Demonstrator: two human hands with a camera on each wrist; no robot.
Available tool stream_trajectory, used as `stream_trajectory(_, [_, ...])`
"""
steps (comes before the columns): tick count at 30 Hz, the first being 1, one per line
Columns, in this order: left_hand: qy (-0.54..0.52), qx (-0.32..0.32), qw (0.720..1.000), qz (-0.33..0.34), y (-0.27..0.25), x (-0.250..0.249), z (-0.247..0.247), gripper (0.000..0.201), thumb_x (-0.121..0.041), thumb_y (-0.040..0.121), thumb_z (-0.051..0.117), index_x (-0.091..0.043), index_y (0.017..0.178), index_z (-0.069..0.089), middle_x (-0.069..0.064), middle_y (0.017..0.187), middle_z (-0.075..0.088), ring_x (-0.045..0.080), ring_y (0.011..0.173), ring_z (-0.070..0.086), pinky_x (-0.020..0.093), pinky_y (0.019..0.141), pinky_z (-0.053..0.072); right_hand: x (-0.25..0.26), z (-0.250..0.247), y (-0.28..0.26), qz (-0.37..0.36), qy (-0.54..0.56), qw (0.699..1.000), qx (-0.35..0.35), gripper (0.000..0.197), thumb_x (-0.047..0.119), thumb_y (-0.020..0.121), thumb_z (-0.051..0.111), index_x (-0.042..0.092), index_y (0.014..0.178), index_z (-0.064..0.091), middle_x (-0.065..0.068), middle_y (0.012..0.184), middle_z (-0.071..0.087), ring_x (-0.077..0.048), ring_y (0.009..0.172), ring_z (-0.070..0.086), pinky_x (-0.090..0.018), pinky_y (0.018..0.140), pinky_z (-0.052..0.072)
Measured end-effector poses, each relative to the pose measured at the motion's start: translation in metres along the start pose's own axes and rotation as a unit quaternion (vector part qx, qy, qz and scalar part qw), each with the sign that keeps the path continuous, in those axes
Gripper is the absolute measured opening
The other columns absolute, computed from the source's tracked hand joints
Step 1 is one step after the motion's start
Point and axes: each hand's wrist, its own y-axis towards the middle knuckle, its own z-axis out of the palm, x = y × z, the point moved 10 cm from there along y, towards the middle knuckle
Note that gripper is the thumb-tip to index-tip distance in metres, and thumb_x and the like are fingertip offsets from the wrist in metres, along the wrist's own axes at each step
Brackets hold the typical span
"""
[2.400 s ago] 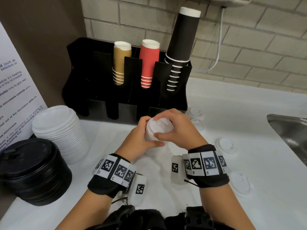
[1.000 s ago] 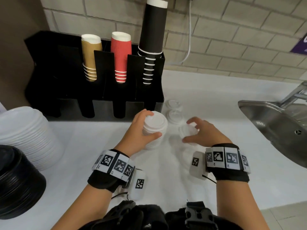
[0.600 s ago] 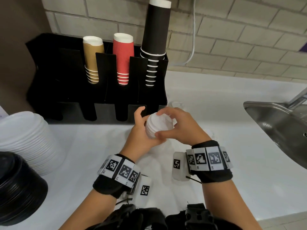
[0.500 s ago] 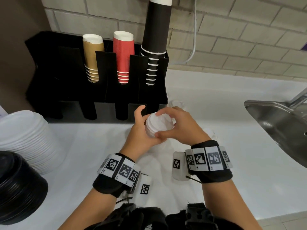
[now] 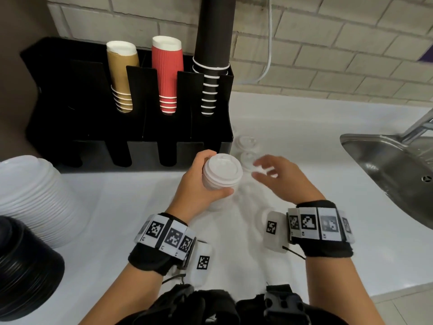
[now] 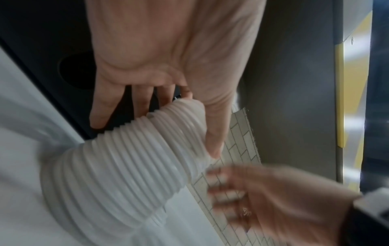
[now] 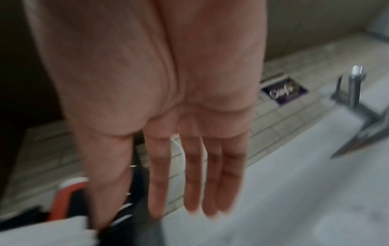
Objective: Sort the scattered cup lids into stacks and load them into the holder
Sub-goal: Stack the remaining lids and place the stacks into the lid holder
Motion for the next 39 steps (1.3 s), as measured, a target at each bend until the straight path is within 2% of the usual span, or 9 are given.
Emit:
stream_trajectory(4, [0.001, 0.002, 1.0, 0.0, 0.001, 0.001, 0.002, 0.076, -0.022, 0.065, 0.089, -0.038, 0.123, 0.043, -0.02, 0.117, 0.055, -0.016, 0.105, 0.048, -0.003, 0.078, 0.036, -0.069, 0.022, -0.026, 0.169, -0.133, 0.963, 0.165, 0.064, 0.041, 0.067, 0.083, 0.031, 0.121, 0.051, 0.005, 0.111, 0.05, -0.014, 0.099, 0.05, -0.029, 0.083, 0.038])
stream_trajectory(9, [0.004, -0.01, 1.0, 0.005, 0.002, -0.001, 0.0, 0.072, -0.029, 0.067, 0.088, -0.034, 0.123, 0.043, -0.019, 0.12, 0.055, -0.01, 0.108, 0.05, -0.002, 0.077, 0.036, -0.081, 0.037, -0.039, 0.195, -0.137, 0.949, 0.209, 0.072, 0.037, 0.057, 0.087, 0.037, 0.117, 0.046, 0.007, 0.112, 0.046, -0.017, 0.097, 0.056, -0.032, 0.076, 0.044])
stream_trajectory(12, [0.006, -0.009, 1.0, 0.009, 0.003, -0.001, 0.001, 0.071, -0.027, 0.067, 0.087, -0.034, 0.123, 0.043, -0.018, 0.12, 0.055, -0.011, 0.108, 0.049, -0.003, 0.077, 0.035, -0.08, 0.048, -0.043, 0.199, -0.147, 0.942, 0.226, 0.076, 0.034, 0.058, 0.087, 0.036, 0.119, 0.044, 0.005, 0.113, 0.045, -0.02, 0.099, 0.056, -0.035, 0.08, 0.048])
stream_trajectory(20, [0.01, -0.002, 1.0, 0.016, 0.005, 0.001, 0.004, 0.071, -0.027, 0.067, 0.088, -0.035, 0.121, 0.042, -0.018, 0.118, 0.054, -0.016, 0.106, 0.047, -0.003, 0.077, 0.035, -0.062, 0.032, -0.031, 0.153, -0.1, 0.973, 0.14, 0.061, 0.03, 0.069, 0.077, 0.032, 0.12, 0.043, -0.001, 0.115, 0.045, -0.02, 0.096, 0.053, -0.032, 0.076, 0.044])
stream_trajectory(23, [0.012, -0.002, 1.0, 0.019, 0.005, 0.001, 0.004, 0.072, -0.027, 0.067, 0.088, -0.034, 0.122, 0.042, -0.018, 0.119, 0.054, -0.016, 0.106, 0.046, -0.002, 0.078, 0.036, -0.031, 0.01, -0.02, 0.072, 0.023, 0.996, 0.049, 0.055, 0.027, 0.068, 0.079, 0.034, 0.111, 0.046, -0.003, 0.113, 0.05, -0.016, 0.092, 0.053, -0.026, 0.072, 0.041])
stream_trajectory(27, [0.003, -0.007, 1.0, 0.016, 0.005, -0.001, 0.004, 0.086, -0.023, 0.067, 0.089, -0.029, 0.133, 0.035, -0.021, 0.119, 0.053, -0.023, 0.103, 0.046, -0.002, 0.079, 0.037, 0.018, -0.008, -0.015, -0.042, 0.162, 0.985, -0.048, 0.049, 0.015, 0.07, 0.077, 0.028, 0.11, 0.053, -0.001, 0.113, 0.055, -0.012, 0.094, 0.056, -0.018, 0.07, 0.043])
stream_trajectory(31, [-0.022, -0.003, 1.0, 0.009, 0.004, -0.004, 0.007, 0.109, -0.018, 0.067, 0.088, -0.024, 0.147, 0.016, -0.017, 0.124, 0.051, -0.019, 0.106, 0.049, 0.005, 0.086, 0.041, 0.053, 0.006, -0.009, -0.093, 0.164, 0.981, -0.052, 0.049, 0.016, 0.072, 0.076, 0.025, 0.117, 0.057, 0.0, 0.112, 0.056, -0.011, 0.096, 0.055, -0.023, 0.075, 0.046])
stream_trajectory(37, [-0.021, -0.006, 1.0, -0.011, 0.003, -0.007, 0.006, 0.114, -0.014, 0.067, 0.088, -0.022, 0.149, 0.01, -0.006, 0.131, 0.054, 0.002, 0.109, 0.054, 0.015, 0.091, 0.042, 0.069, 0.021, -0.002, -0.109, 0.092, 0.989, -0.041, 0.048, 0.024, 0.071, 0.073, 0.031, 0.116, 0.062, -0.002, 0.113, 0.055, -0.02, 0.109, 0.05, -0.024, 0.085, 0.039])
stream_trajectory(39, [-0.023, -0.005, 1.0, -0.013, 0.003, -0.008, 0.007, 0.116, -0.013, 0.067, 0.087, -0.021, 0.15, 0.007, -0.006, 0.13, 0.053, 0.0, 0.108, 0.054, 0.01, 0.088, 0.042, 0.071, 0.023, -0.002, -0.112, 0.081, 0.99, -0.037, 0.046, 0.024, 0.07, 0.074, 0.03, 0.114, 0.064, -0.003, 0.115, 0.055, -0.021, 0.113, 0.048, -0.024, 0.087, 0.038])
